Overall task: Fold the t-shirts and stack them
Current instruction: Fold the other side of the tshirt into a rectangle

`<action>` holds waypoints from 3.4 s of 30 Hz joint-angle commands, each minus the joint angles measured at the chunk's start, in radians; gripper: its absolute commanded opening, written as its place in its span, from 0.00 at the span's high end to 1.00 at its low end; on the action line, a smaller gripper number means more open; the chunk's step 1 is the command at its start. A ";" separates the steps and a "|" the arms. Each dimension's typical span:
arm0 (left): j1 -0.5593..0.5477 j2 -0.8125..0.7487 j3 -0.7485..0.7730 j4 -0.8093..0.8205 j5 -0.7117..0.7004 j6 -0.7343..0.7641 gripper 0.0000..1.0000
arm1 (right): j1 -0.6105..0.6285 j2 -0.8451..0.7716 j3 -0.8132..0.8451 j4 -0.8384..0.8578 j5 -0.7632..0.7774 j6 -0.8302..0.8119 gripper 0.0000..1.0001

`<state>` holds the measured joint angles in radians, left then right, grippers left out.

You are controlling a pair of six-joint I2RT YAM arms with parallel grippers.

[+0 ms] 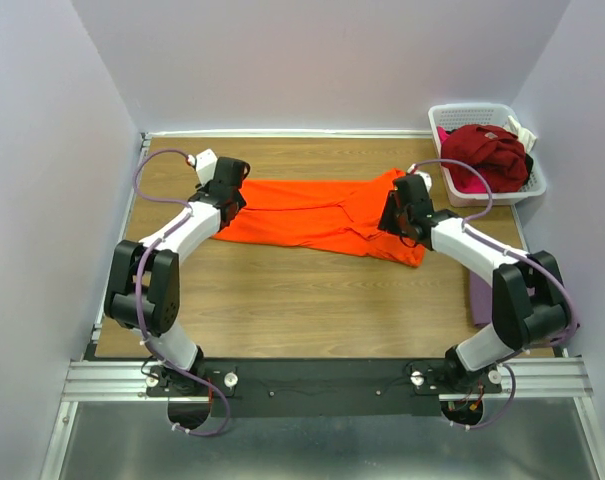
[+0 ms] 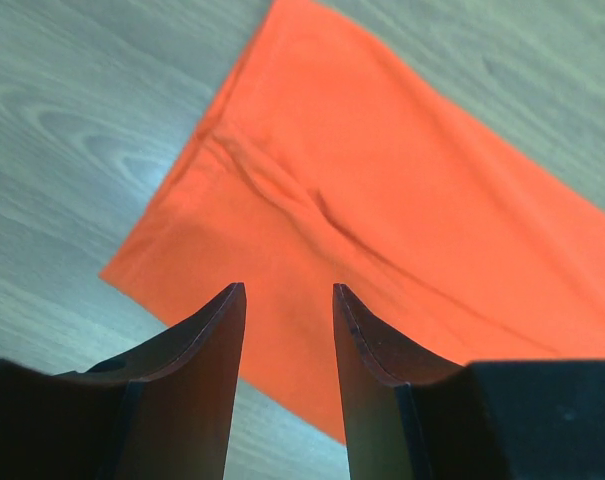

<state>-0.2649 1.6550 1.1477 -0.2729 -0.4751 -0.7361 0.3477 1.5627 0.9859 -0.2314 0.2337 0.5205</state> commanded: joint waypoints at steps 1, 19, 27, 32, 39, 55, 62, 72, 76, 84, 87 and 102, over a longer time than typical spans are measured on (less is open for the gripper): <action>-0.010 -0.043 -0.060 0.047 0.061 0.010 0.51 | 0.037 -0.021 -0.062 0.023 -0.115 0.042 0.48; -0.030 -0.009 -0.069 0.060 0.107 0.026 0.52 | 0.056 0.171 0.011 0.118 -0.149 0.041 0.51; -0.030 0.002 -0.063 0.052 0.109 0.032 0.53 | 0.063 0.195 0.036 0.129 -0.154 0.036 0.69; -0.030 0.012 -0.062 0.052 0.110 0.033 0.54 | 0.066 0.197 0.059 0.127 -0.149 0.029 0.91; -0.030 0.020 -0.059 0.051 0.112 0.041 0.55 | 0.066 0.197 0.109 0.127 -0.140 0.013 0.99; -0.031 0.034 -0.065 0.052 0.118 0.038 0.55 | 0.083 0.135 0.040 0.061 -0.157 0.013 0.57; -0.031 0.035 -0.066 0.054 0.118 0.040 0.55 | 0.086 0.145 0.022 0.049 -0.136 0.024 0.57; -0.031 0.035 -0.063 0.055 0.119 0.043 0.55 | 0.088 0.195 0.028 0.047 -0.143 0.027 0.59; -0.031 0.034 -0.062 0.051 0.115 0.046 0.55 | 0.088 0.220 0.040 0.052 -0.155 0.026 0.61; -0.031 0.034 -0.057 0.046 0.115 0.047 0.55 | 0.091 0.221 0.066 0.053 -0.155 0.024 0.96; -0.031 0.034 -0.054 0.046 0.113 0.049 0.55 | 0.094 0.203 0.083 0.052 -0.158 0.019 0.99; -0.031 0.046 -0.034 0.040 0.116 0.052 0.55 | 0.094 0.328 0.296 0.050 -0.103 -0.051 0.99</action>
<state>-0.2905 1.6855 1.0878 -0.2264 -0.3630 -0.6987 0.4332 1.8015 1.1835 -0.1764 0.0887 0.5137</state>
